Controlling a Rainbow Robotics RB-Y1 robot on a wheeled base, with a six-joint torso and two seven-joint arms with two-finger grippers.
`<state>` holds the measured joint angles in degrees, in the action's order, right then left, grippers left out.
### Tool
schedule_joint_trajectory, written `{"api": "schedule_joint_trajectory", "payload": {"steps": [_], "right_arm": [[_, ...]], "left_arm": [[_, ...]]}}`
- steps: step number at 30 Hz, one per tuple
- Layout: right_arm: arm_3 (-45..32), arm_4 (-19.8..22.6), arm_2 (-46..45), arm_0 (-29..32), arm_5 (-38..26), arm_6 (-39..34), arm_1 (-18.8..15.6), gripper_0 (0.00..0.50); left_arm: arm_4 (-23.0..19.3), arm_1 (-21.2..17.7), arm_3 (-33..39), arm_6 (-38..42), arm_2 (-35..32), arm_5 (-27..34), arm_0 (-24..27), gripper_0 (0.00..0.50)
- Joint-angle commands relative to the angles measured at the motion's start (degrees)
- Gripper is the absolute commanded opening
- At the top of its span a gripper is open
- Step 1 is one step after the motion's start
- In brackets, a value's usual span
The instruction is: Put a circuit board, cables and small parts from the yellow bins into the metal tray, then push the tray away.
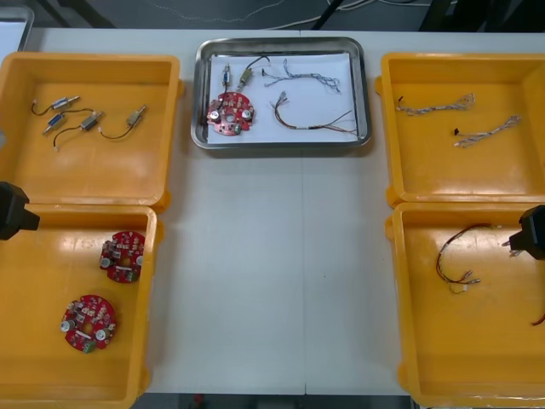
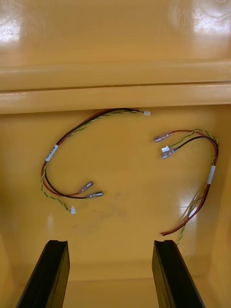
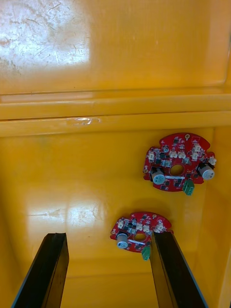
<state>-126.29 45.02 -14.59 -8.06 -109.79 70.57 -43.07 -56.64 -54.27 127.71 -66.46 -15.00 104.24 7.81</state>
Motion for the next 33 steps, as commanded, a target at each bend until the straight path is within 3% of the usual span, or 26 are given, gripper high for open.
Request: {"api": "schedule_joint_trajectory", "payload": {"steps": [1, 13, 33], "right_arm": [[-2.29, -0.64, -1.67, 0.77, -0.21, 2.02, 1.06, 0.500], [-3.08, -3.01, -1.75, 0.77, -0.21, 3.34, 2.55, 0.500], [-3.08, -3.01, -1.75, 0.77, -0.21, 3.52, 2.73, 0.500]], "left_arm": [[-0.14, -1.98, 1.58, -1.40, -1.52, -0.45, -1.04, 0.500], [-0.14, -1.98, 1.58, -1.40, -1.52, -0.45, -1.04, 0.500], [-0.14, -1.98, 1.58, -1.40, -1.52, -0.45, -1.04, 0.500]]}}
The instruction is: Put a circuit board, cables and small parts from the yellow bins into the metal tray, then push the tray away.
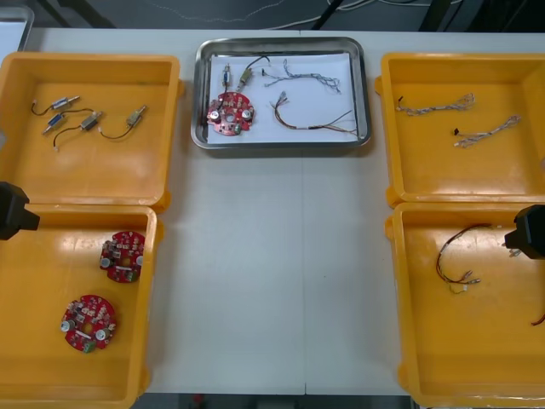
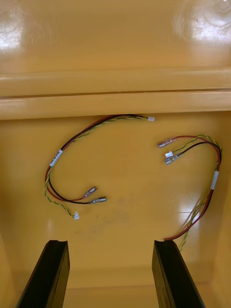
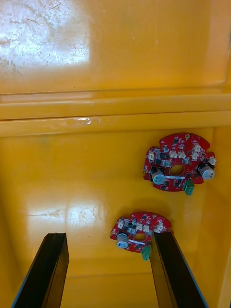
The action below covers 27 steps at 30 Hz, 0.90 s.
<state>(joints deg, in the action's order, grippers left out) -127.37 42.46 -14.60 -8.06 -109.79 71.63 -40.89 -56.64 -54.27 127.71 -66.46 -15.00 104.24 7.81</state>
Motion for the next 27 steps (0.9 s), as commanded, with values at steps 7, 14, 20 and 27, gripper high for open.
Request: {"api": "schedule_joint_trajectory", "payload": {"steps": [7, 14, 20, 27], "right_arm": [[-2.01, -0.45, -1.75, 0.76, -0.21, 2.47, 0.55, 0.500], [-2.01, -0.45, -1.75, 0.76, -0.21, 2.47, 0.55, 0.500], [-2.01, -0.45, -1.75, 0.76, -0.21, 2.47, 0.55, 0.500], [-2.01, -0.45, -1.75, 0.76, -0.21, 2.47, 0.55, 0.500]], "left_arm": [[-0.14, -1.98, 1.58, -1.40, -1.52, -0.45, -1.04, 0.500], [-0.14, -1.98, 1.58, -1.40, -1.52, -0.45, -1.04, 0.500], [-0.14, -1.98, 1.58, -1.40, -1.52, -0.45, -1.04, 0.500], [-0.14, -1.98, 1.58, -1.40, -1.52, -0.45, -1.04, 0.500]]}}
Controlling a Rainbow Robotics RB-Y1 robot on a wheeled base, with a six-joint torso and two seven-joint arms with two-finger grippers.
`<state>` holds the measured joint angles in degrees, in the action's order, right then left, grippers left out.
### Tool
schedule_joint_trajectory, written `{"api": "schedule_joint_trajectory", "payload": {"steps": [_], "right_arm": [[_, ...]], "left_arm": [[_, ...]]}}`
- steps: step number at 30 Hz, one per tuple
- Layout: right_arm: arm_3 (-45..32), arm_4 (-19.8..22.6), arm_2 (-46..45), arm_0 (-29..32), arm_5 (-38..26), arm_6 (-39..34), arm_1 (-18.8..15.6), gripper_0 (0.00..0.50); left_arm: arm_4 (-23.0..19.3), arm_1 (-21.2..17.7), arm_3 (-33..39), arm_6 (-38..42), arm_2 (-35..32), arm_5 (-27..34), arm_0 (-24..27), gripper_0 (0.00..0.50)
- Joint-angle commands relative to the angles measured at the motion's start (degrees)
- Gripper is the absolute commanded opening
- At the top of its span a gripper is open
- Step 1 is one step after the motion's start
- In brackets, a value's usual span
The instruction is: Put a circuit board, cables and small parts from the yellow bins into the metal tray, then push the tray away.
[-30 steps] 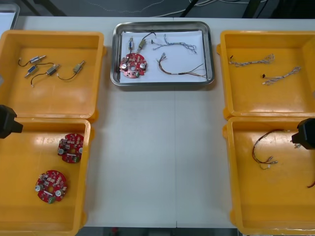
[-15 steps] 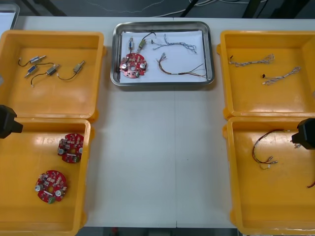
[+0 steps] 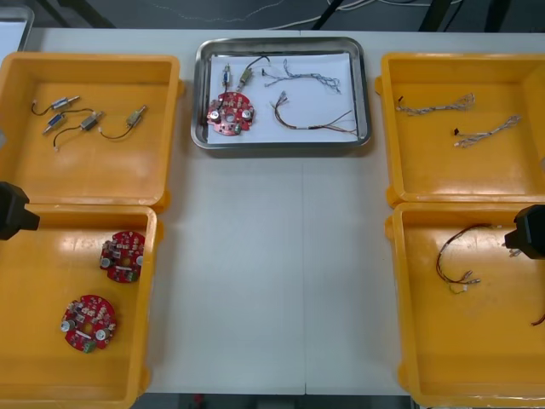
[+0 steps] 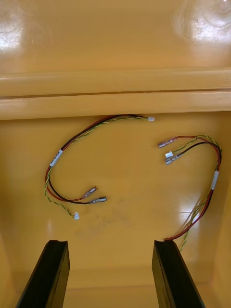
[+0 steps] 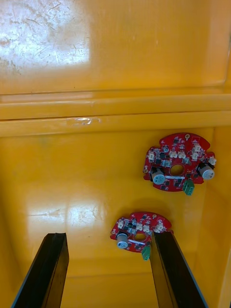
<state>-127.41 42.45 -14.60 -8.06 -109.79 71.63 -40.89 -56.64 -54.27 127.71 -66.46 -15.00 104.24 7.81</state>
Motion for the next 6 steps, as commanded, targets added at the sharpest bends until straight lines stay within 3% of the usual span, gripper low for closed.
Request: {"api": "schedule_joint_trajectory", "payload": {"steps": [1, 6], "right_arm": [[-1.97, -0.44, -1.75, 0.76, -0.21, 2.46, 0.55, 0.500], [-1.97, -0.44, -1.75, 0.76, -0.21, 2.46, 0.55, 0.500]], "left_arm": [[-0.14, -1.98, 1.58, -1.40, -1.52, -0.45, -1.04, 0.500], [-0.14, -1.98, 1.58, -1.40, -1.52, -0.45, -1.04, 0.500]]}}
